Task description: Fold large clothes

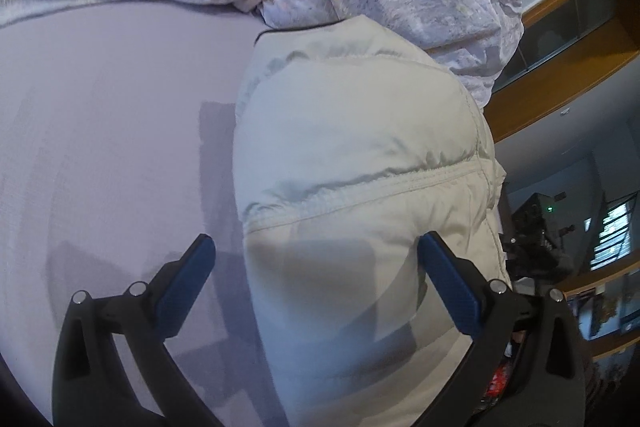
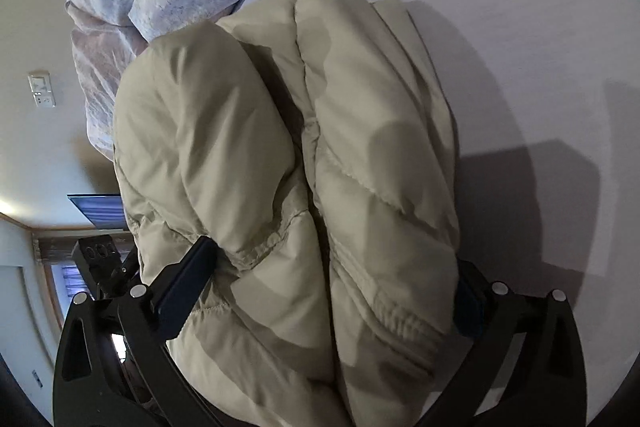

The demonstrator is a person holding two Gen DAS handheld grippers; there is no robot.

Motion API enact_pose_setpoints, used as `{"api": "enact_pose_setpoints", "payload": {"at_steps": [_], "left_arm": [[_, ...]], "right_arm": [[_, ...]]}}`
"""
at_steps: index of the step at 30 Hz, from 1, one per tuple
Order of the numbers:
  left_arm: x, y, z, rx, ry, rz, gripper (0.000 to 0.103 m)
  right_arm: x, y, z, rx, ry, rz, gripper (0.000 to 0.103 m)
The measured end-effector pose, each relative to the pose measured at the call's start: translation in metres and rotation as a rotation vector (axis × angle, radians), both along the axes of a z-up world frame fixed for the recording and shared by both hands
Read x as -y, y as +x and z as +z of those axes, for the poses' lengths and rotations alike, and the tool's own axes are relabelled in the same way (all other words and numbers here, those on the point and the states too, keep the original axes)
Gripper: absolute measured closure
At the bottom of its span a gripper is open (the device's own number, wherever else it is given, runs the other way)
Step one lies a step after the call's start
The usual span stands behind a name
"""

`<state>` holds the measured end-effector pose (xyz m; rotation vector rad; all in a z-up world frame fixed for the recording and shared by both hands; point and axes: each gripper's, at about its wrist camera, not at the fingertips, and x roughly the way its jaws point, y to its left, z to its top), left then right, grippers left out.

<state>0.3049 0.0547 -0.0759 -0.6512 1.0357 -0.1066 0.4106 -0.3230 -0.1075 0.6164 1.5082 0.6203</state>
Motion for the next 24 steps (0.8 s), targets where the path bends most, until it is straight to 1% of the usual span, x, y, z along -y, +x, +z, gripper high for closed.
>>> {"api": "enact_pose_setpoints", "payload": {"at_steps": [3, 6, 8, 12, 13, 14, 15, 17, 18, 19, 20, 24], "left_arm": [[0.0, 0.003, -0.008, -0.006, -0.052, -0.002, 0.002], [0.002, 0.007, -0.015, -0.014, -0.108, -0.013, 0.002], [0.003, 0.01, -0.019, -0.02, -0.131, -0.018, 0.002], [0.003, 0.014, -0.021, -0.029, -0.155, -0.021, 0.002], [0.003, 0.015, -0.021, -0.03, -0.158, -0.022, 0.002], [0.003, 0.015, -0.02, -0.031, -0.162, -0.024, 0.002], [0.003, 0.015, -0.02, -0.031, -0.164, -0.026, 0.003], [0.003, 0.015, -0.016, -0.027, -0.168, -0.032, 0.009], [0.002, 0.015, -0.013, -0.023, -0.172, -0.036, 0.01], [0.0, 0.014, -0.011, -0.02, -0.173, -0.036, 0.014], [-0.002, 0.014, -0.009, -0.015, -0.173, -0.036, 0.017], [-0.018, 0.013, 0.003, 0.004, -0.168, -0.009, 0.023]], "right_arm": [[-0.001, 0.0, -0.001, -0.001, 0.016, 0.012, 0.001], [-0.004, -0.001, -0.004, -0.015, 0.073, 0.033, 0.001], [-0.01, -0.002, -0.007, -0.011, 0.108, 0.048, 0.001], [-0.012, -0.005, -0.009, -0.007, 0.158, 0.041, 0.001], [-0.012, -0.006, -0.009, -0.002, 0.17, 0.041, 0.004], [-0.011, -0.007, -0.008, 0.004, 0.191, 0.039, 0.01], [-0.011, -0.008, -0.007, 0.009, 0.202, 0.038, 0.014], [-0.009, -0.011, -0.004, 0.021, 0.222, 0.043, 0.026], [-0.009, -0.01, -0.002, 0.026, 0.235, 0.045, 0.029], [-0.009, -0.011, 0.0, 0.03, 0.245, 0.048, 0.034], [-0.009, -0.011, 0.001, 0.034, 0.255, 0.05, 0.037], [-0.026, -0.002, 0.01, 0.066, 0.291, 0.063, 0.044]]}}
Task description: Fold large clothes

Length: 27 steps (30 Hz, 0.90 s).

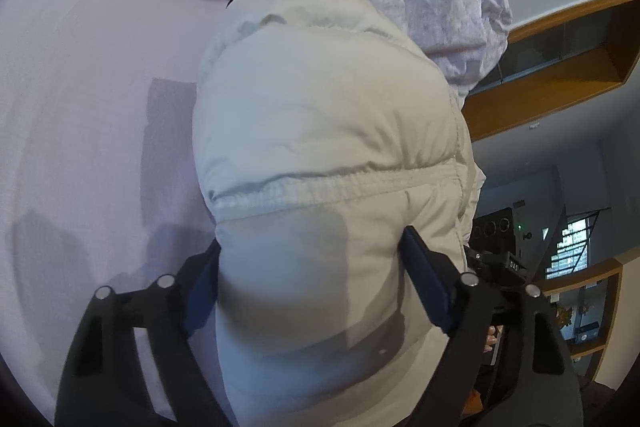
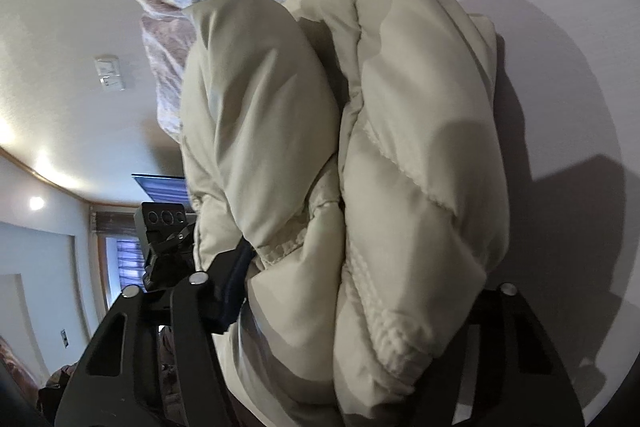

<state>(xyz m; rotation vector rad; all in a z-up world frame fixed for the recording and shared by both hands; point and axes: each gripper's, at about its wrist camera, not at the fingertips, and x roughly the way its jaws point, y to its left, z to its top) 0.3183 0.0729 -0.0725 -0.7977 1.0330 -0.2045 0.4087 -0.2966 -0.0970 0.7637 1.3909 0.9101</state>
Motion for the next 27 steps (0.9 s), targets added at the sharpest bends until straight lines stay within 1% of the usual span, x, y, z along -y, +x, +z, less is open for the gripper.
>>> {"api": "enact_pose_setpoints", "payload": {"at_steps": [4, 9, 13, 17, 20, 22, 25, 27], "left_arm": [[-0.025, 0.001, 0.015, 0.028, 0.01, 0.054, 0.023], [-0.066, 0.007, 0.031, 0.06, 0.041, 0.118, 0.023], [-0.095, 0.011, 0.035, 0.065, 0.066, 0.165, 0.023], [-0.121, 0.014, 0.03, 0.05, 0.084, 0.202, 0.023], [-0.135, 0.015, 0.024, 0.036, 0.085, 0.217, 0.023], [-0.141, 0.018, 0.021, 0.033, 0.09, 0.215, 0.023], [-0.141, 0.025, 0.02, 0.037, 0.133, 0.194, 0.023], [-0.139, 0.032, 0.019, 0.04, 0.174, 0.184, 0.023]], "right_arm": [[-0.032, 0.018, 0.009, 0.038, 0.042, 0.029, 0.047], [-0.076, 0.048, 0.018, 0.081, 0.061, 0.07, 0.048], [-0.111, 0.067, 0.018, 0.094, 0.059, 0.094, 0.048], [-0.137, 0.078, 0.014, 0.093, 0.043, 0.117, 0.048], [-0.151, 0.083, 0.013, 0.097, 0.029, 0.126, 0.048], [-0.152, 0.081, 0.011, 0.101, 0.024, 0.125, 0.048], [-0.15, 0.076, 0.01, 0.091, 0.017, 0.105, 0.048], [-0.15, 0.08, 0.0, 0.075, -0.003, 0.082, 0.048]]}}
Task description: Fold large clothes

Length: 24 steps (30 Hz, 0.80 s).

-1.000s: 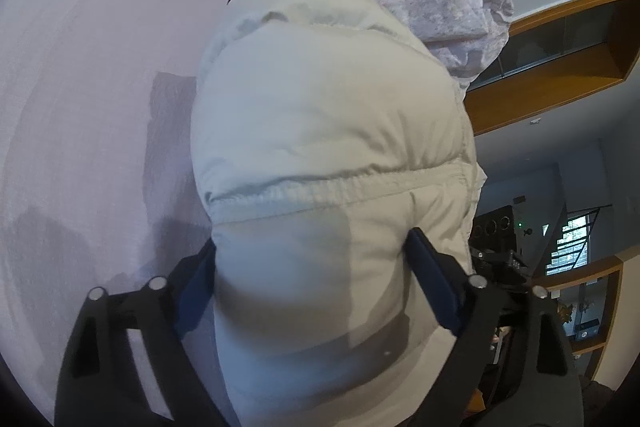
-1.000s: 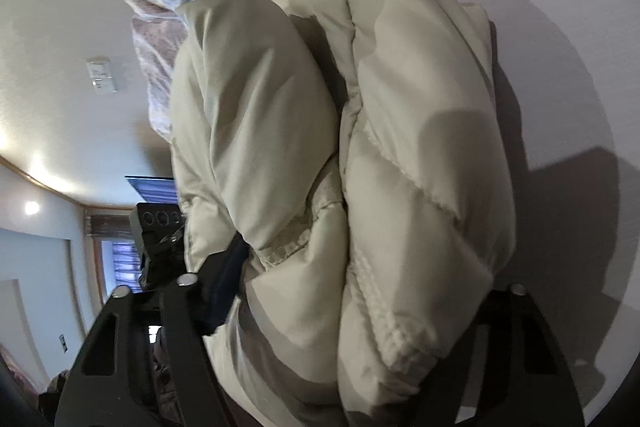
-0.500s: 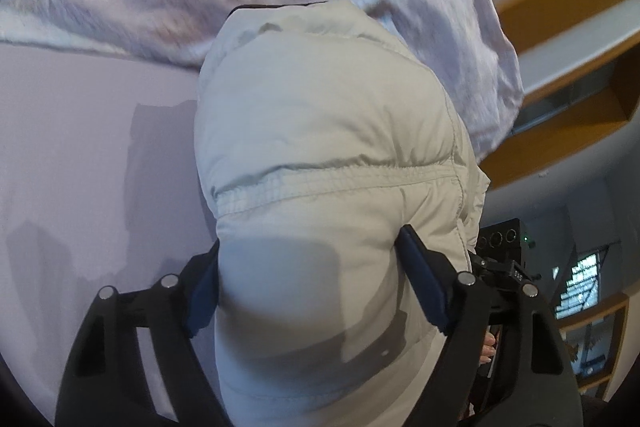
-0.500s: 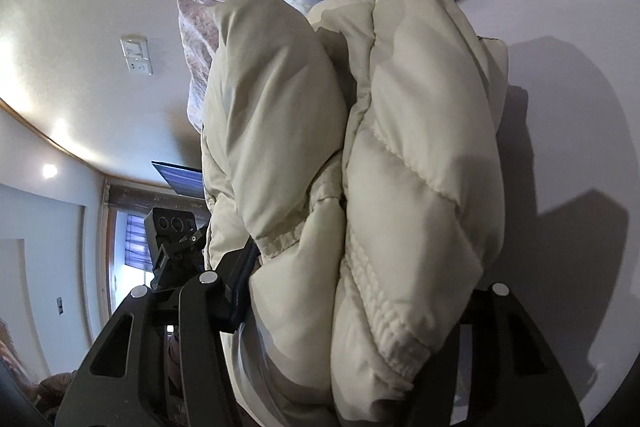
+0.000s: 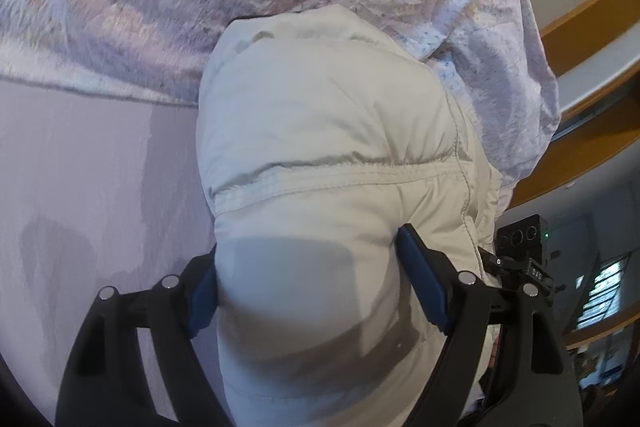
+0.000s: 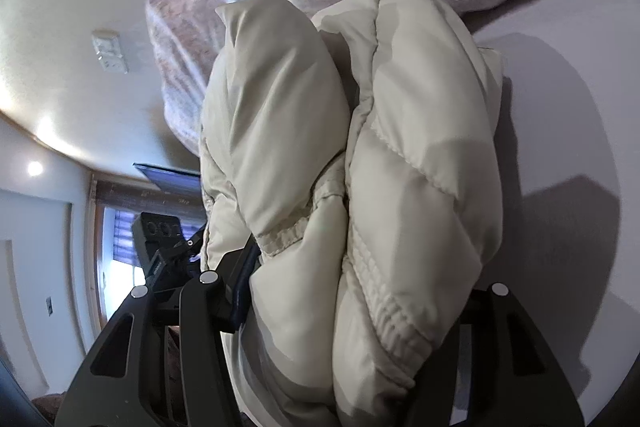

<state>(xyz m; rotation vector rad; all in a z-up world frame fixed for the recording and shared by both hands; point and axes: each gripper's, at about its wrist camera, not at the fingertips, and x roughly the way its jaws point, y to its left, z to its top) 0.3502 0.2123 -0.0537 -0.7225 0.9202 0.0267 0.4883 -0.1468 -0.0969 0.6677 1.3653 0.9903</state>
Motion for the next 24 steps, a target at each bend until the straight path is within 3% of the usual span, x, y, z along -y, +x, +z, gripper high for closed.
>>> {"api": "enact_pose_setpoints", "payload": {"at_steps": [3, 5, 7, 14, 18, 20, 23, 24], "left_arm": [[0.002, 0.007, -0.005, -0.012, 0.045, 0.002, 0.019], [0.003, 0.009, -0.006, -0.019, 0.058, 0.011, 0.016], [0.004, 0.008, -0.004, -0.026, 0.077, 0.018, 0.014], [0.014, -0.009, 0.035, -0.006, 0.299, 0.068, 0.009], [0.022, -0.017, 0.052, 0.037, 0.349, 0.066, 0.007], [0.032, -0.016, 0.057, 0.049, 0.376, 0.042, 0.007], [0.047, -0.013, 0.057, 0.051, 0.412, 0.004, 0.007], [0.052, -0.011, 0.055, 0.046, 0.426, -0.008, 0.007]], "right_arm": [[0.002, -0.003, -0.01, -0.017, -0.039, -0.037, 0.042], [0.008, -0.011, -0.004, 0.0, -0.093, -0.052, 0.029], [0.007, -0.016, 0.005, 0.039, -0.176, -0.068, 0.024], [0.029, -0.037, 0.062, 0.236, -0.387, -0.143, 0.021], [0.033, -0.045, 0.103, 0.398, -0.451, -0.219, 0.021], [0.017, -0.057, 0.119, 0.495, -0.463, -0.164, 0.031], [-0.004, -0.066, 0.122, 0.574, -0.476, -0.087, 0.052], [-0.015, -0.071, 0.122, 0.597, -0.478, -0.064, 0.055]]}}
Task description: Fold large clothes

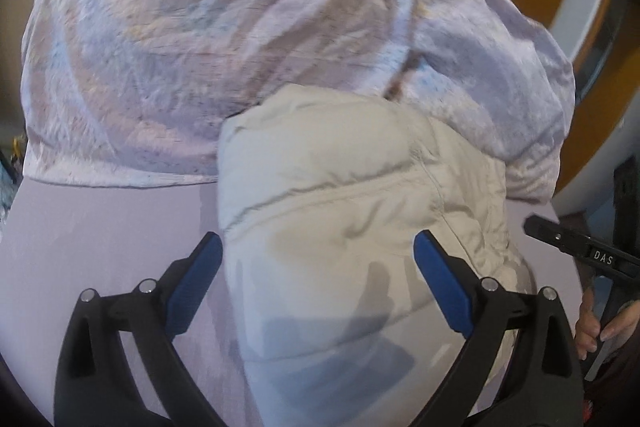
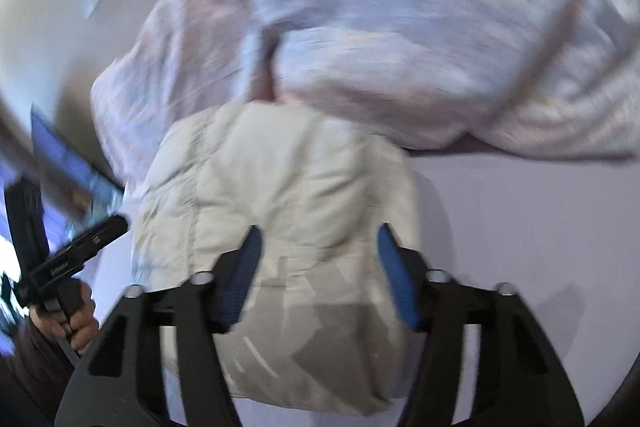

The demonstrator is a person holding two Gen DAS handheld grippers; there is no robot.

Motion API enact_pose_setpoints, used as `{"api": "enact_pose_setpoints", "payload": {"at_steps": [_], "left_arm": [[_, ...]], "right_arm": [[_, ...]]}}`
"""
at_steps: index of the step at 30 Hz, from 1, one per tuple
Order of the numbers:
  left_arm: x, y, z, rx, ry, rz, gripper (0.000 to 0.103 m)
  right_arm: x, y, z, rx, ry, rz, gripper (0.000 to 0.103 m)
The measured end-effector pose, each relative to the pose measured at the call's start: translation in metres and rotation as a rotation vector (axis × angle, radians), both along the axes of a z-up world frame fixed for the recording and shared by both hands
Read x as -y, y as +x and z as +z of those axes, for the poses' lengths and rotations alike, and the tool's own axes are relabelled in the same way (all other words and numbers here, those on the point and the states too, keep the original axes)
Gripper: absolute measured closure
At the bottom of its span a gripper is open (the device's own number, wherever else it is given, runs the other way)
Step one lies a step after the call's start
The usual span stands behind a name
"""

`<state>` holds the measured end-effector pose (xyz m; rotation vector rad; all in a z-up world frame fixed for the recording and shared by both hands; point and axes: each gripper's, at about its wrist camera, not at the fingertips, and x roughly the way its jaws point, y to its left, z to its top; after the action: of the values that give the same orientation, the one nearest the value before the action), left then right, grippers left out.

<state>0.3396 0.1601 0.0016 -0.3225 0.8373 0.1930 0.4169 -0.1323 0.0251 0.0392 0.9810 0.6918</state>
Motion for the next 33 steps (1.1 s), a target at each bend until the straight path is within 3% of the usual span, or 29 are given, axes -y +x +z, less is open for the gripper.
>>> {"api": "enact_pose_setpoints", "payload": {"at_steps": [2, 7, 11, 24, 33], "left_arm": [[0.009, 0.002, -0.003, -0.009, 0.021, -0.019, 0.007], [0.023, 0.01, -0.015, -0.043, 0.059, -0.058, 0.007], [0.027, 0.013, -0.024, -0.057, 0.062, -0.058, 0.006], [0.031, 0.016, -0.042, -0.079, 0.091, -0.036, 0.002], [0.035, 0.009, -0.055, -0.025, 0.124, -0.013, 0.002]], "right_arm": [[-0.016, -0.007, 0.0, 0.021, -0.008, 0.023, 0.063], [-0.036, -0.012, -0.02, 0.01, -0.081, 0.036, 0.066], [-0.039, -0.008, -0.031, -0.008, -0.084, 0.018, 0.07], [-0.031, -0.015, -0.057, 0.025, -0.032, -0.021, 0.07], [-0.035, -0.02, -0.061, 0.061, -0.043, -0.036, 0.07]]}}
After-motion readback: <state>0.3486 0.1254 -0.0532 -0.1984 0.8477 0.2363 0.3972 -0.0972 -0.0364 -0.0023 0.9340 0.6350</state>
